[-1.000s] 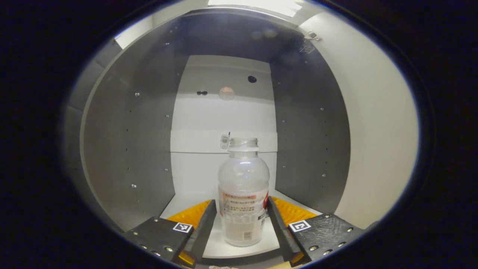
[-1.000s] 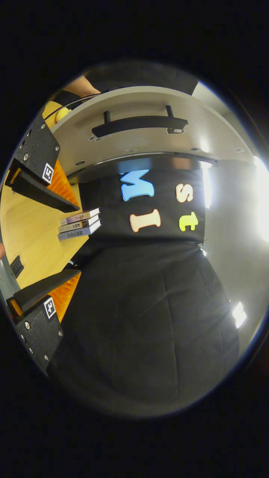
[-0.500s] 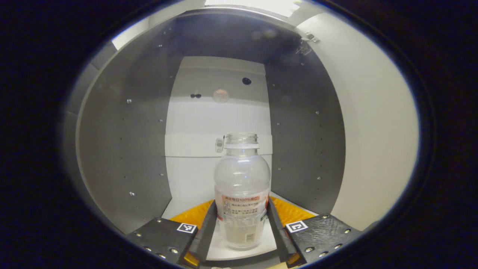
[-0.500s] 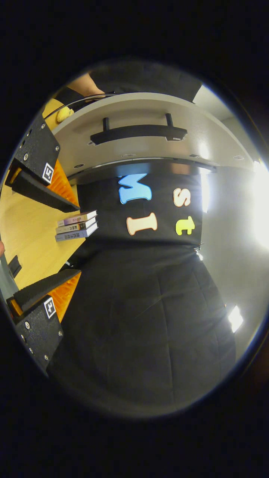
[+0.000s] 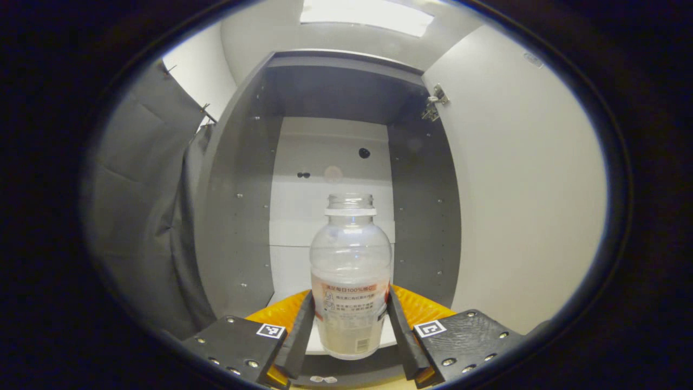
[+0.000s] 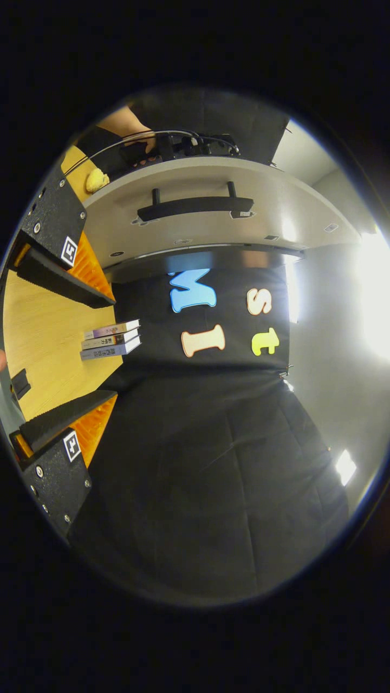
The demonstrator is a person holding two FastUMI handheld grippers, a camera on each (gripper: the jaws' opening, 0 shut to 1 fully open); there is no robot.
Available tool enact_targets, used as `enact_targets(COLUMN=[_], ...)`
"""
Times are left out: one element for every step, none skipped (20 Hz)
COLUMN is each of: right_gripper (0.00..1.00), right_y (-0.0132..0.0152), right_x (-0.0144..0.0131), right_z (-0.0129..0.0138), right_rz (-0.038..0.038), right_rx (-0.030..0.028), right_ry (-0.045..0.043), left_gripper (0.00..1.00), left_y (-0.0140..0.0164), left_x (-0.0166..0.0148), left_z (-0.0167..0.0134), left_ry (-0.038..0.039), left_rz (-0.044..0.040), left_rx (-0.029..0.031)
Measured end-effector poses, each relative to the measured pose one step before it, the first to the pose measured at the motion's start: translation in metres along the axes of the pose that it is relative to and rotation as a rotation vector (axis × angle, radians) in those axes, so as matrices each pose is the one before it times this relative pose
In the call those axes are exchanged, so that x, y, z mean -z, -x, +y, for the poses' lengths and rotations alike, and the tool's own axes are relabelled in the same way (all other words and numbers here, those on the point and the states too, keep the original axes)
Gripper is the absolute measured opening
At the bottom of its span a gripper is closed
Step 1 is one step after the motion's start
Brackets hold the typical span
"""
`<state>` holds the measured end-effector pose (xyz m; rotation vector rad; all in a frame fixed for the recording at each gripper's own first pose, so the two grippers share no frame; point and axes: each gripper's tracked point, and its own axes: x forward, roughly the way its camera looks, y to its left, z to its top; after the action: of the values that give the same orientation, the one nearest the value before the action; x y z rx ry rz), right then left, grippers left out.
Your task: Open the cabinet door with the right hand, grasp the bottle in the cabinet with the left hand and place it on the coaster, then close the cabinet door with the right hand.
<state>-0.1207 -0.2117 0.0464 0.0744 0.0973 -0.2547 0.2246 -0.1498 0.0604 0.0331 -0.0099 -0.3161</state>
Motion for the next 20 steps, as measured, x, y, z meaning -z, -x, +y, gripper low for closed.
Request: enact_targets(right_gripper=[0.94, 0.94, 0.94, 0.94, 0.94, 0.94, 0.94, 0.94, 0.94, 0.94, 0.94, 0.94, 0.94, 0.94, 0.94, 0.94, 0.94, 0.94, 0.94, 0.94], right_y=[0.00278, 0.00146, 0.00272, 0.00074, 0.00184, 0.00028, 0.00181, -0.00006, 0.00162, -0.00037, 0.00218, 0.00048, 0.00286, -0.00015, 0.00231, 0.00016, 0.00193, -0.00027, 0.00098, -0.00101], right_x=[-0.00068, 0.00033, -0.0002, 0.00056, -0.00036, 0.00058, 0.00032, 0.00087, -0.00005, 0.00045, 0.00129, 0.00123, 0.00038, 0.00061, -0.0001, 0.00064, 0.00037, 0.00018, 0.00133, 0.00168], right_z=[-0.00094, -0.00075, -0.00137, -0.00145, -0.0018, -0.00039, -0.00061, 0.00051, -0.00069, 0.00037, -0.00097, 0.00053, 0.00136, 0.00257, 0.00107, -0.00004, -0.00013, 0.00045, 0.00083, 0.00174], right_rz=[-0.00014, 0.0013, 0.0016, 0.00113, 0.00206, 0.00271, 0.00235, 0.00109, -0.00076, -0.0007, 0.00039, 0.00135, 0.00075, 0.00028, -0.00038, -0.00101, -0.00154, -0.00115, -0.0001, 0.00138], right_rx=[-0.01386, -0.01408, -0.01196, -0.00931, -0.00954, -0.0099, -0.01019, -0.01013, -0.00578, -0.00532, -0.00258, -0.00452, -0.00961, -0.0099, -0.00815, -0.00499, -0.0039, -0.00425, -0.00583, -0.00637], right_ry=[0.00026, 0.00262, 0.00493, 0.00429, 0.00073, -0.00314, -0.00555, -0.00494, -0.00051, 0.00784, 0.0123, 0.01077, 0.00545, 0.00237, 0.00304, 0.00352, 0.00322, 0.00096, -0.00184, -0.00325], left_gripper=[0.71, 0.71, 0.71, 0.71, 0.67, 0.71, 0.71, 0.71, 0.71, 0.71, 0.71, 0.71, 0.71, 0.75, 0.75, 0.75, 0.71, 0.75, 0.75, 0.75], left_y=[0.01083, 0.01035, 0.01257, 0.0107, 0.01017, 0.00916, 0.00949, 0.00837, 0.00932, 0.00714, 0.00914, 0.0077, 0.00753, 0.00705, 0.00671, 0.00758, 0.00705, 0.00771, 0.00818, 0.00784], left_x=[-0.00159, -0.0008, 0.00084, 0.00018, 0.00324, 0.00063, 0.0005, -0.00053, -0.00038, 0.00035, 0.00095, 0.00273, 0.00294, 0.00283, 0.00192, 0.00307, 0.00285, 0.00315, 0.00442, 0.0028], left_z=[0.00051, 0.00025, 0.00135, 0.00131, 0.00374, 0.00241, 0.00275, 0.00394, 0.00273, 0.0018, 0.00117, 0.00147, 0.00172, 0.00111, 0.00062, 0.00026, 0.00054, 0.00112, 0.00158, 0.00189], left_ry=[0.00142, -0.0002, -0.00323, -0.00465, -0.00184, 0.00089, 0.00216, 0.00172, 0.0016, 0.00318, 0.00308, 0.00292, -0.00007, -0.00221, -0.00265, -0.00151, 0.00077, 0.00284, 0.00391, 0.00069], left_rz=[-0.00078, -0.00091, -0.00101, 0.0029, 0.00459, 0.00181, -0.00012, -0.00264, -0.00526, -0.00549, -0.0062, -0.0032, 0.00015, 0.00103, 0.00067, 0.00199, 0.00158, 0.00057, 0.00073, -0.00336], left_rx=[-0.00827, -0.00824, -0.00887, -0.01041, -0.01047, -0.0114, -0.01165, -0.01044, -0.0089, -0.00558, -0.00181, -0.00029, -0.00238, -0.00324, -0.00223, -0.00336, -0.00244, -0.00335, -0.00379, -0.00648])
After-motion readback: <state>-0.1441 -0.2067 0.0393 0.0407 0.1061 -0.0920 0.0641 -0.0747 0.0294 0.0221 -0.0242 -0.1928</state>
